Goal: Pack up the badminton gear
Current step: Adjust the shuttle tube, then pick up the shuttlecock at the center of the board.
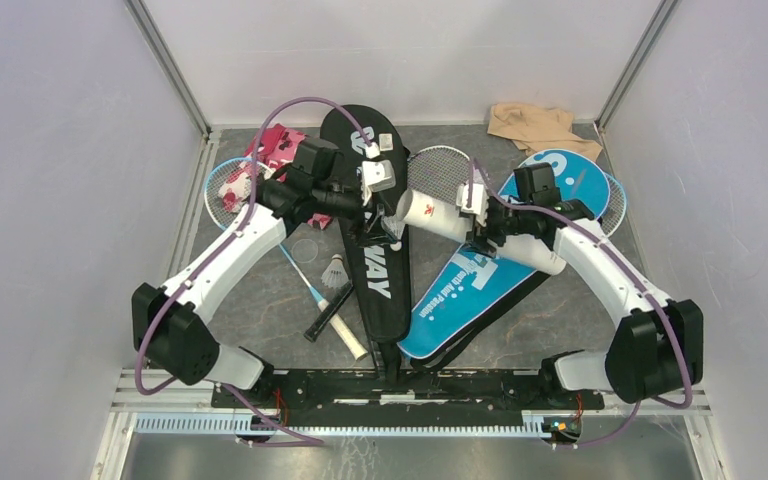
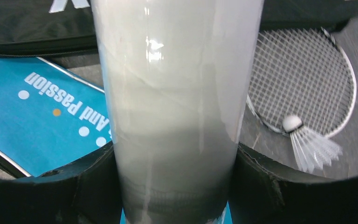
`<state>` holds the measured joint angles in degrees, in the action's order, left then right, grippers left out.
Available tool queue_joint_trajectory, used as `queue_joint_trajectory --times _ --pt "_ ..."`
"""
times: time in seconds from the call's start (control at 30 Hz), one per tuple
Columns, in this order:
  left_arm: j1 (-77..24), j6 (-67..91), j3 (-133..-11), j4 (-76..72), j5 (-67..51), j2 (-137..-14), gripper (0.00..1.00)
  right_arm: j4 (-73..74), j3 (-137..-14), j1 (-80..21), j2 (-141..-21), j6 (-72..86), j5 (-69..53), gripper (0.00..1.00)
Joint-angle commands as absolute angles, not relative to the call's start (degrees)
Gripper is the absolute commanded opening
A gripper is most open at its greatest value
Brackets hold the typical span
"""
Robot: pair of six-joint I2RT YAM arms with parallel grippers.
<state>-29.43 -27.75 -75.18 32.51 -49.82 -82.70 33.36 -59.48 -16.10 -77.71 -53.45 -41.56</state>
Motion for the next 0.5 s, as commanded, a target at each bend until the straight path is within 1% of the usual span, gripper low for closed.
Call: queue_joint_trajectory --times 0.0,0.07,0.17,0.23,0.37,0.47 --pt "-26.80 -26.39 -75.56 29.89 -44.38 -78.70 0.78 31.57 -58.60 -11.55 -73.56 -50.17 -42.39 0.29" --pt "-25.82 -24.66 -74.58 27.38 -42.15 -78.26 0.84 31.50 -58.45 -9.61 -72.81 -48.85 -42.02 0.27" --pt "-25.59 -25.94 -76.13 28.80 -37.96 -81.41 0.86 31.46 -58.28 -6.94 -71.84 -46.67 -42.34 0.25" --pt "-25.51 -27.57 -78.73 32.24 -37.36 -86.64 0.86 31.23 -57.73 -5.76 -71.19 -45.49 -42.37 0.25" --pt "-25.40 -29.88 -85.50 38.10 -38.74 -97.19 0.98 31.13 -56.55 -5.02 -69.81 -44.14 -41.76 0.24" --pt "-25.42 -31.20 -90.74 41.23 -40.18 -104.49 1.00 31.50 -55.61 -4.62 -68.79 -44.03 -41.58 0.23"
